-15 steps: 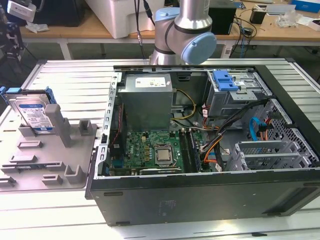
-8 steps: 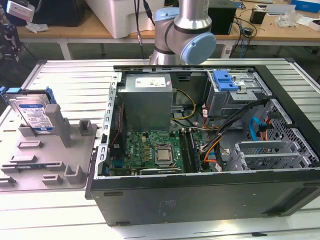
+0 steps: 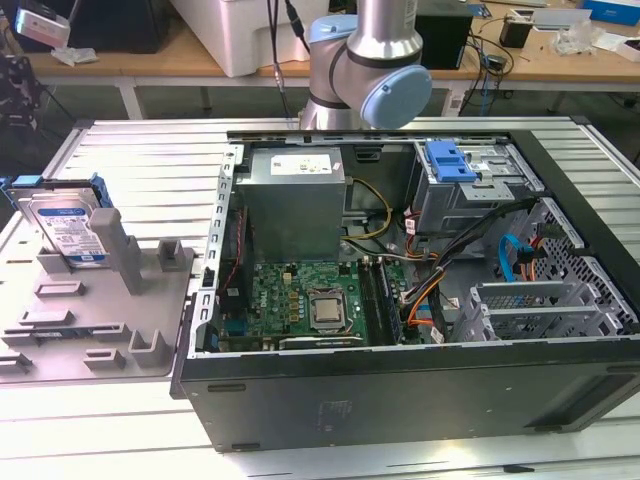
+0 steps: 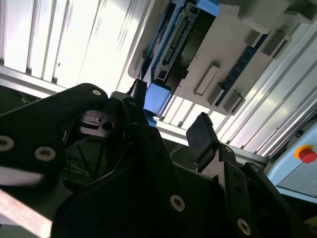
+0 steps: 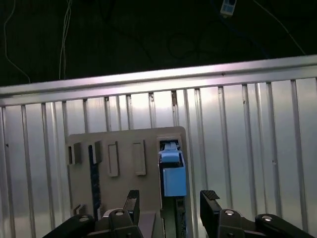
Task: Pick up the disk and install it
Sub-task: 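Pick up the disk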
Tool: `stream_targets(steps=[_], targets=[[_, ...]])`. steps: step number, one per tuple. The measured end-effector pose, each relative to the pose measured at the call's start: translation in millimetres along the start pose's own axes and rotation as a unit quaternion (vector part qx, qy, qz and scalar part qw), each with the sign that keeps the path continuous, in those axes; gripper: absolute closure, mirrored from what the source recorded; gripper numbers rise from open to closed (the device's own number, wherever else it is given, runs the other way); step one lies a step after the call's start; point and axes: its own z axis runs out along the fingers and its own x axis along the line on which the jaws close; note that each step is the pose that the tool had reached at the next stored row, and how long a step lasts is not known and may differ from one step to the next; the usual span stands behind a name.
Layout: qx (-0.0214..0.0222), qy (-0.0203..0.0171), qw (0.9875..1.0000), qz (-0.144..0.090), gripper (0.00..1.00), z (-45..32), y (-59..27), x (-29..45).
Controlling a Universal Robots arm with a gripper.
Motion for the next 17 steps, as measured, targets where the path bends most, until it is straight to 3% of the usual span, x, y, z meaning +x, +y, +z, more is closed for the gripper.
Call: stream_targets(steps=[10,17], targets=[[0.003,0.0007,0.9995,-0.031,0.4,8.1,7.2,-2.1],[0.0069,0.0018,0.9974,-0.072,0.4,11.8,7.4,-2.8]])
